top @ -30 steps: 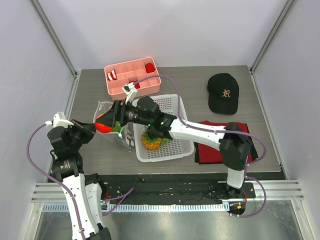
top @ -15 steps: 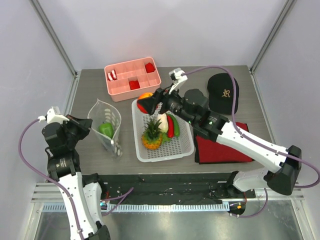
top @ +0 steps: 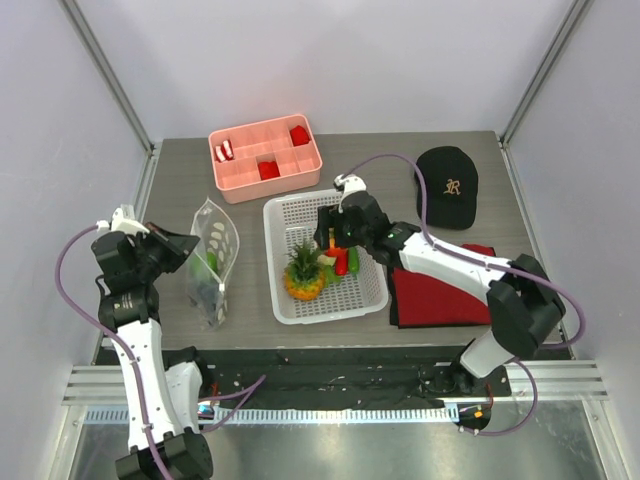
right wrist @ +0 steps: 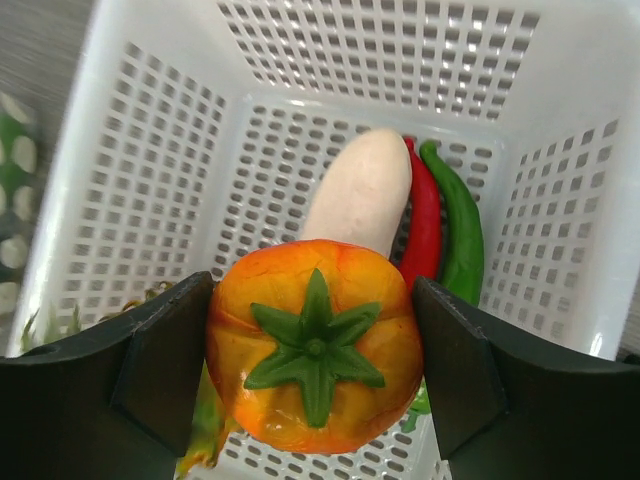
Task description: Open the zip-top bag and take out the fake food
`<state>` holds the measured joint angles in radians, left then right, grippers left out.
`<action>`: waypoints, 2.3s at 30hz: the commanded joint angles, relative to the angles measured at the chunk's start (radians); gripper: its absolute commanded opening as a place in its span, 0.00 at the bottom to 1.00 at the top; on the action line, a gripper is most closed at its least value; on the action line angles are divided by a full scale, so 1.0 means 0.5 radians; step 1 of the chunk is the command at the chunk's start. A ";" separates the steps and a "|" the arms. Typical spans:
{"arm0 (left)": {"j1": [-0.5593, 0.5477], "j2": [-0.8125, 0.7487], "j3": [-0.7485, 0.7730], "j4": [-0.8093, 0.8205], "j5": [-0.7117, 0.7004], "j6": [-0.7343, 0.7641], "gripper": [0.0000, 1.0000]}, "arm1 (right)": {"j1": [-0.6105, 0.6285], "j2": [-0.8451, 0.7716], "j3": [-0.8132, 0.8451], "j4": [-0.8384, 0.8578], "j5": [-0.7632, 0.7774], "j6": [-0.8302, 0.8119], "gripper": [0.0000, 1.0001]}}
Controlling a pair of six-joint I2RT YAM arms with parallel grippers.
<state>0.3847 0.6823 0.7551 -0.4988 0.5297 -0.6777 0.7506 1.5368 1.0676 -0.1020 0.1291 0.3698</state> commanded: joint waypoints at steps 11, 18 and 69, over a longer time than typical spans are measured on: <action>0.001 -0.048 0.085 0.175 0.309 -0.151 0.00 | 0.008 0.044 0.301 -0.250 0.245 -0.209 0.97; 0.004 -0.070 0.076 0.178 0.303 -0.179 0.00 | 0.082 0.001 0.521 -0.339 0.180 -0.184 1.00; 0.004 -0.358 -0.243 0.083 -0.124 -0.246 0.00 | 0.815 1.464 1.905 -0.627 -0.077 0.117 0.73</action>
<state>0.3843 0.5140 0.6453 -0.4568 0.5034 -0.8257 1.1587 2.2623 1.9877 -0.4416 0.1455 0.5133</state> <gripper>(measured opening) 0.003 0.680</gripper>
